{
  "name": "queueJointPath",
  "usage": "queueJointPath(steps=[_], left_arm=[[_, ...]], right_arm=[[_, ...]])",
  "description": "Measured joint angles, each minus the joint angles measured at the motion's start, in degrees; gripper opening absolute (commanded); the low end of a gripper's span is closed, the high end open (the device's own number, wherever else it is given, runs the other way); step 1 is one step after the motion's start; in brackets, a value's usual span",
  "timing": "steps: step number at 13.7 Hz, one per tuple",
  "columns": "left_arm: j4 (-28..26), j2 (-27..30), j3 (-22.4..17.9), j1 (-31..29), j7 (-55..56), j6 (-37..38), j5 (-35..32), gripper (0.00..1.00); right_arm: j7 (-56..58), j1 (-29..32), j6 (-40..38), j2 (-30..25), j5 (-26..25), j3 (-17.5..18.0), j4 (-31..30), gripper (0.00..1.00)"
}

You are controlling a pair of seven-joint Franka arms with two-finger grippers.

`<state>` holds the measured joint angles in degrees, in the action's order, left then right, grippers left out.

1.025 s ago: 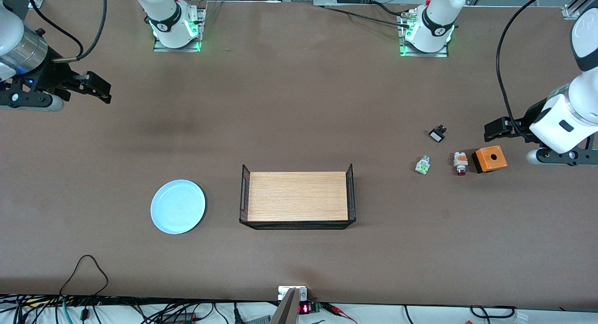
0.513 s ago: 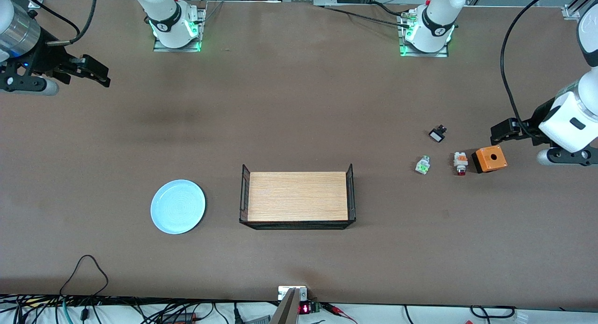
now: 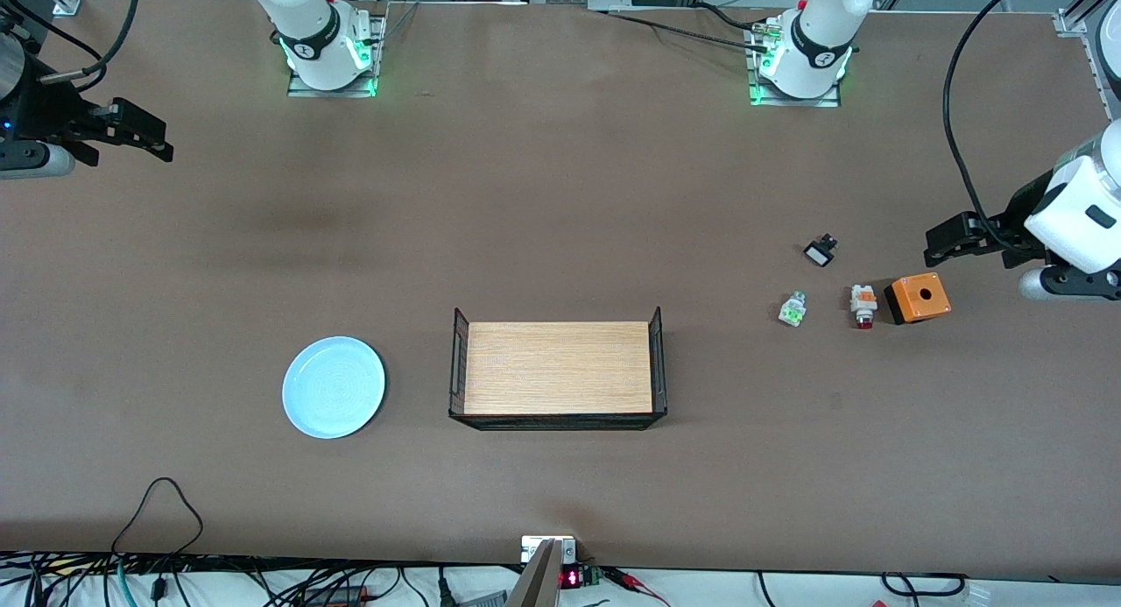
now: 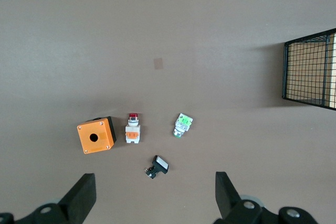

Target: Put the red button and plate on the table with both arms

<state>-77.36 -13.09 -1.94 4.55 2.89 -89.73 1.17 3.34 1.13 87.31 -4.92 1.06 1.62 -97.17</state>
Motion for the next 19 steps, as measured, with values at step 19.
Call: queueJointPath(steps=[19], left_arm=[[0.0,0.06,0.0,0.0,0.0,0.0,0.06,1.0]], right_arm=[[-0.16,1.45,-1.45,1.68,-4.26,1.43,3.34,1.0]])
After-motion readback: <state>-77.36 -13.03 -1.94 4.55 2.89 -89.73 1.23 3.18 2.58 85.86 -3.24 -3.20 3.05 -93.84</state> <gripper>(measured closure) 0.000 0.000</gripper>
